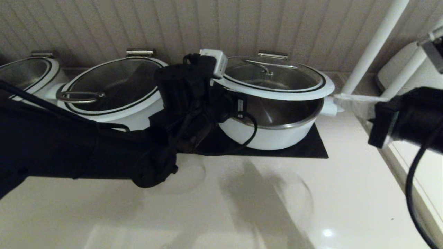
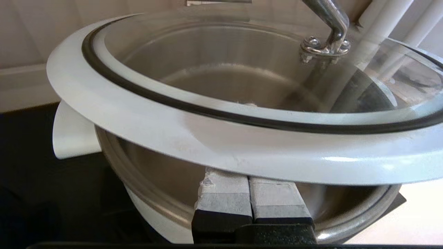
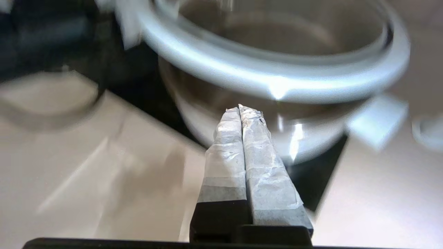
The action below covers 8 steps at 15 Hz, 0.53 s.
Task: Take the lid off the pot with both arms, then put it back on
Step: Hold the pot lid with the left arm
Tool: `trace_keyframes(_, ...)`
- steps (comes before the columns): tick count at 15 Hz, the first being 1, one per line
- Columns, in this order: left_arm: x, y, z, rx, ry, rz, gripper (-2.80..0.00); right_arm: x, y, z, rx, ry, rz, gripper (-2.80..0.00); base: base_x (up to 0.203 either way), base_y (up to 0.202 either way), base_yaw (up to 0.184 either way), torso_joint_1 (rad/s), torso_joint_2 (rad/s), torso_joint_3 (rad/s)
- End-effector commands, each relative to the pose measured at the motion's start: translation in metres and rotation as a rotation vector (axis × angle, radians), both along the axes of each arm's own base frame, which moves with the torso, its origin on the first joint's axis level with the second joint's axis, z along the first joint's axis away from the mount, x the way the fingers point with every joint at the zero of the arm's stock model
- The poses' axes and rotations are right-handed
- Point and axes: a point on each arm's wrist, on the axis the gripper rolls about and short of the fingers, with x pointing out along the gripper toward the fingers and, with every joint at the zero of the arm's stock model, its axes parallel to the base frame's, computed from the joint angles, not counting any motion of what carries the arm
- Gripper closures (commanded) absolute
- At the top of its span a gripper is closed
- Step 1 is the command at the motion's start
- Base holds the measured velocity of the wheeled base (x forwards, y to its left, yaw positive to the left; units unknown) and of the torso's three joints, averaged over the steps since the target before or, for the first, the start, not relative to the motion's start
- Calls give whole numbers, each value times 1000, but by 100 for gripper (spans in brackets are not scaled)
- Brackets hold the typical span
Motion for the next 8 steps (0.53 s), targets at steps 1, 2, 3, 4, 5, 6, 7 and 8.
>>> trace_keyframes(1,2,-1,1,-6,-8,2,0,-24,-16,-1,14,-22,1,0,0,0,0,0,0,0)
trace_keyframes(2,2,-1,0,-4,-7,2,0,-29,-19,-6,7,-10,4,0,0,0,0,0,0,0)
trace_keyframes(3,3,-1,0,-6,-6,3,0,-32,-21,-12,-1,1,8,0,0,0,0,0,0,0)
trace_keyframes(4,3,-1,0,-6,-6,4,0,-36,-22,-18,-9,14,17,0,0,0,0,0,0,0)
trace_keyframes(5,3,-1,0,-6,-6,4,0,-39,-23,-25,-19,31,32,0,0,0,0,0,0,0)
trace_keyframes(6,3,0,0,-4,-6,7,0,-41,-24,-33,-30,49,49,0,0,0,0,0,0,0)
trace_keyframes(7,4,0,-1,-3,-5,6,0,-43,-24,-38,-37,62,57,0,0,0,0,0,0,0)
trace_keyframes(8,4,-1,-2,-1,-3,7,0,-43,-24,-44,-45,80,62,0,0,0,0,0,0,0)
